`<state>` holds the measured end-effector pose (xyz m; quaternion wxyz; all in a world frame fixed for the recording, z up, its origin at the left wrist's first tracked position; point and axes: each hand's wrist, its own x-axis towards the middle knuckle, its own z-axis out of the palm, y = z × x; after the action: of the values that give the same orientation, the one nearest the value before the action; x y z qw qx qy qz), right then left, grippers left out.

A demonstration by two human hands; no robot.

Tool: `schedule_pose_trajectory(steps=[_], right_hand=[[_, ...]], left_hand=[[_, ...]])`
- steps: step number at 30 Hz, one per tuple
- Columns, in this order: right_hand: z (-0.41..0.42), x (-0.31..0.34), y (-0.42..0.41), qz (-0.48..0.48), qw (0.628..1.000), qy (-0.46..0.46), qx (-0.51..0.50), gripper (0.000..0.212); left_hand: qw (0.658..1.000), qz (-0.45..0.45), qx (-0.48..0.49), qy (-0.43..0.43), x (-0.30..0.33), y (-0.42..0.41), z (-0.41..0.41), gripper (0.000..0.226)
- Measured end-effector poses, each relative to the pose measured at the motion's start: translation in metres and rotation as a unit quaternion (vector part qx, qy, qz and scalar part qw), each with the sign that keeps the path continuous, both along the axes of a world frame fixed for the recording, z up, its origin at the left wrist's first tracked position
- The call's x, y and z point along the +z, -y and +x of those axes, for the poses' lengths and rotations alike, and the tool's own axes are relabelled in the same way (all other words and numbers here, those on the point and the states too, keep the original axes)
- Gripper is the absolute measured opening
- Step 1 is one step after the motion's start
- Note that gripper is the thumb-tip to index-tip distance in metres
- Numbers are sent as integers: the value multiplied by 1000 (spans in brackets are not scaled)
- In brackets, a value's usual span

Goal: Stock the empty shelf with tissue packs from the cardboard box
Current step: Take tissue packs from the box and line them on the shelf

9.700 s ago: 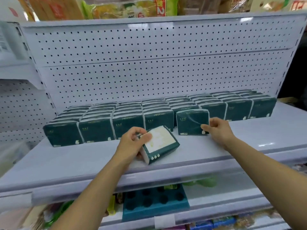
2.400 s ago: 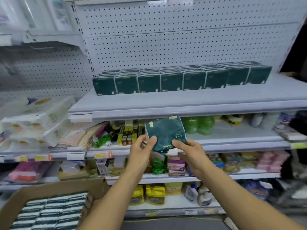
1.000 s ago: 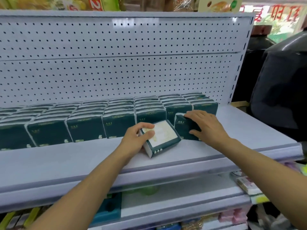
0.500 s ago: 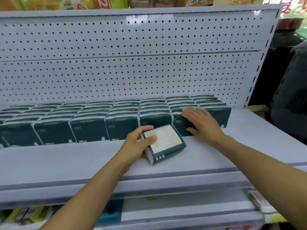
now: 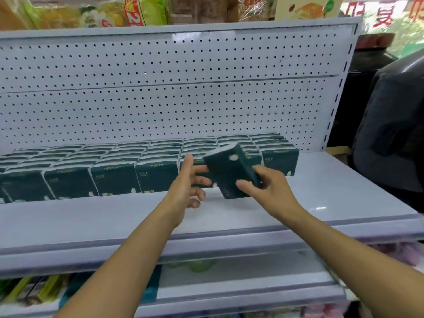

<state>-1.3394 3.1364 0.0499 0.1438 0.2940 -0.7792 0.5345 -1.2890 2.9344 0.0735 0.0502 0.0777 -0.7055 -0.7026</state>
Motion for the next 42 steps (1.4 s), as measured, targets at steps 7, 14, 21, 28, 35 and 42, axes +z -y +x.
schedule_pose_trajectory(steps=[7, 14, 21, 28, 35, 42], right_hand=[[16, 3, -16, -214, 935, 278, 59, 31], [4, 9, -67, 187, 930, -284, -137, 80], [-25, -12, -107, 286, 912, -272, -116, 41], [-79, -20, -134, 276, 914, -189, -228, 40], [-113, -20, -114, 274, 921, -160, -225, 48], [-131, -24, -102, 255, 921, -182, -234, 47]], left_hand=[[987, -135, -79, -31, -4, -33, 9, 33], [938, -320, -46, -126, -4, -48, -1, 26], [919, -342, -99, -169, -12, -91, -23, 35], [718, -649, 46, -246, -13, -62, -79, 57], [614, -753, 3, -237, -26, -53, -120, 74], [605, -721, 42, -335, -37, -46, -134, 77]])
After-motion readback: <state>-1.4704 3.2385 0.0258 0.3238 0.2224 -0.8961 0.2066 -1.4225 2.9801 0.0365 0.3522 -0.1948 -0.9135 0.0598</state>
